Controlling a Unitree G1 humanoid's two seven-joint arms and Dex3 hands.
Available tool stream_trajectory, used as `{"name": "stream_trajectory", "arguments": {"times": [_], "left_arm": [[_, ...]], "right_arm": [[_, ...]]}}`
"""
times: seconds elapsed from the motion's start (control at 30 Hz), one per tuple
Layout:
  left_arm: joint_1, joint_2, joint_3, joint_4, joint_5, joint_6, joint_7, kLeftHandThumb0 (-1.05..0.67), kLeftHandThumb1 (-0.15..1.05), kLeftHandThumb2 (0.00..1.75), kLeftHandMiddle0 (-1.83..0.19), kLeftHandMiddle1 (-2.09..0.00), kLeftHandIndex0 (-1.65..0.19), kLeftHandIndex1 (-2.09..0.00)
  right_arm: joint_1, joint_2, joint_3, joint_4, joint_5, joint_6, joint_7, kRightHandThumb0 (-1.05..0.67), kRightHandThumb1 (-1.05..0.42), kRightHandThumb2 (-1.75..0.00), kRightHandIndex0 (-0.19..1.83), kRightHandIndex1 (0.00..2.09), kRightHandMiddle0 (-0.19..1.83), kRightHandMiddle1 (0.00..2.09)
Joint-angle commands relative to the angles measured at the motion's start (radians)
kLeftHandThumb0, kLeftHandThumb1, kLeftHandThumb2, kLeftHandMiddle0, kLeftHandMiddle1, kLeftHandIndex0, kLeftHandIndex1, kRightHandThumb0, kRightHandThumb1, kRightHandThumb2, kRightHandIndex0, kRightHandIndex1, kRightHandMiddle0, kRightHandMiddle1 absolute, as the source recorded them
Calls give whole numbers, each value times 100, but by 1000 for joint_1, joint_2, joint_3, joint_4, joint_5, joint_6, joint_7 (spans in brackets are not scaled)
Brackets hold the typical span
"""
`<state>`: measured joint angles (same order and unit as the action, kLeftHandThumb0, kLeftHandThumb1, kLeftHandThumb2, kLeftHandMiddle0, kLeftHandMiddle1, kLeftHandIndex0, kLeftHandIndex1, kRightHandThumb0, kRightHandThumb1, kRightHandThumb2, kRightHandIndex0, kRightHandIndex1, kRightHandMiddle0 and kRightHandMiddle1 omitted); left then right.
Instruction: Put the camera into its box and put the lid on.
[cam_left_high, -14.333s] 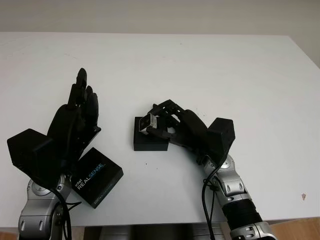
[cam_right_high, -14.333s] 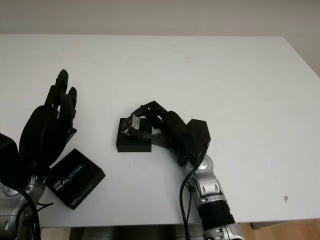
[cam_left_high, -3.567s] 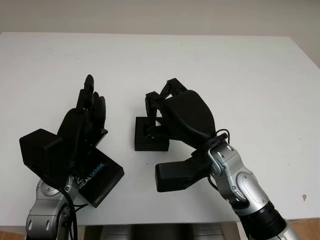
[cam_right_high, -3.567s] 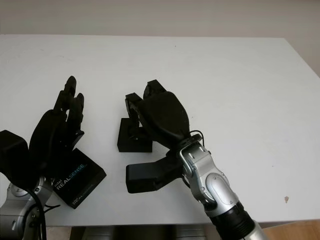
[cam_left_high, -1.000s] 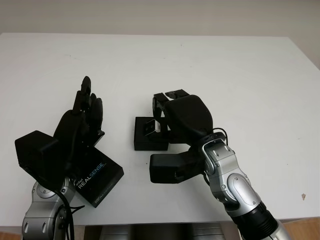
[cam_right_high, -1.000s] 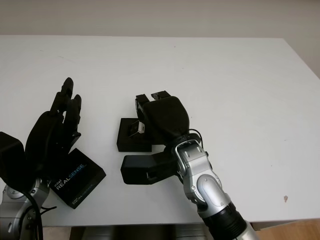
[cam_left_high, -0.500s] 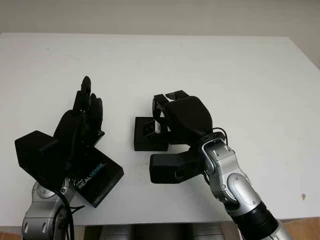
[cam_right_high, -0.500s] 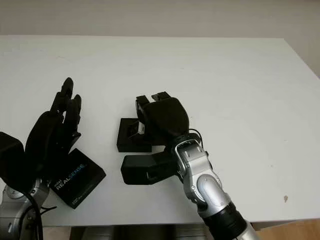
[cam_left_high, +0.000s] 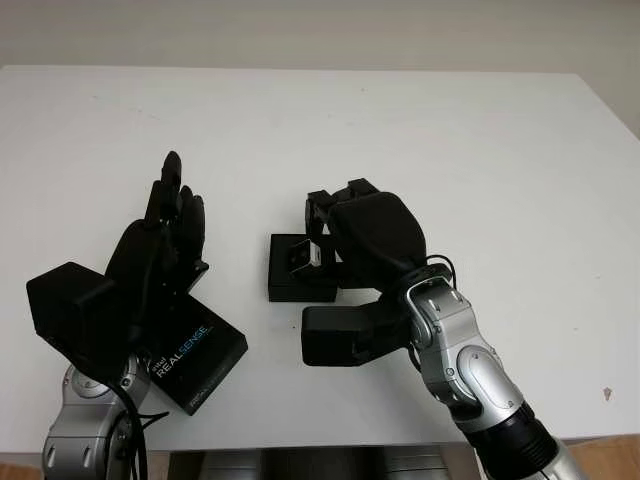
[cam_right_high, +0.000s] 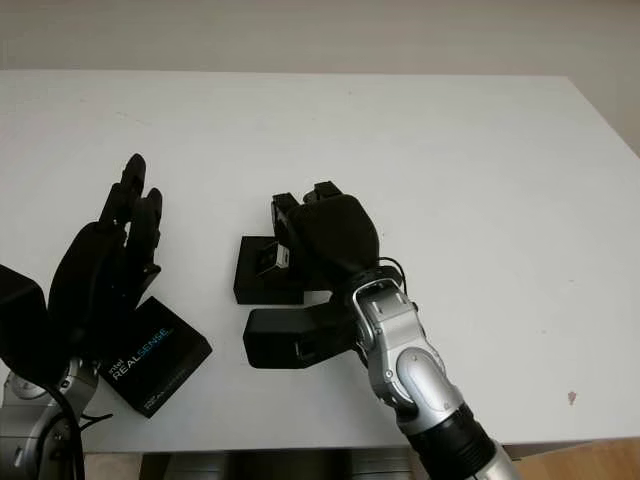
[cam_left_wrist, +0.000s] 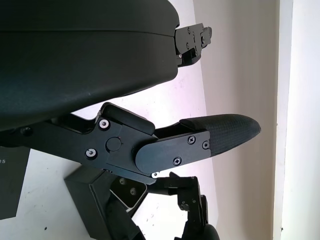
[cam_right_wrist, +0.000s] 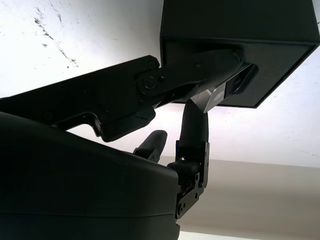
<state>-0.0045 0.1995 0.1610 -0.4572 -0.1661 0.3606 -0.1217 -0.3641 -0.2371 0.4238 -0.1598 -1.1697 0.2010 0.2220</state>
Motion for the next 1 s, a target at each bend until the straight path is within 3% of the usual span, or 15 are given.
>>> {"name": "stream_trajectory", "arguments": {"times": [0.0, 0.4, 0.7, 0.97], "left_arm": [[10, 0, 1, -22, -4, -1, -1, -78, 105, 66, 19, -5, 19, -2], [14, -3, 1, -30, -5, 8, 6, -78, 105, 65, 19, -5, 19, -3], [12, -4, -3, -28, 0, 8, 10, -78, 105, 65, 19, -5, 19, -4], [7, 0, -1, -28, -1, 12, 7, -78, 105, 65, 19, -5, 19, -2]], "right_arm": [[-3, -8, 0, 18, 17, -11, -7, -57, -96, -5, 13, 94, 33, 169], [-23, -25, 6, 91, 84, -27, -4, -49, -99, -6, 11, 111, 41, 146], [-39, -38, -4, 196, 192, -112, -105, -43, -99, -5, 12, 120, 41, 154], [-41, -34, -40, 229, 326, -191, -171, -38, -98, -5, 17, 119, 44, 149]]}}
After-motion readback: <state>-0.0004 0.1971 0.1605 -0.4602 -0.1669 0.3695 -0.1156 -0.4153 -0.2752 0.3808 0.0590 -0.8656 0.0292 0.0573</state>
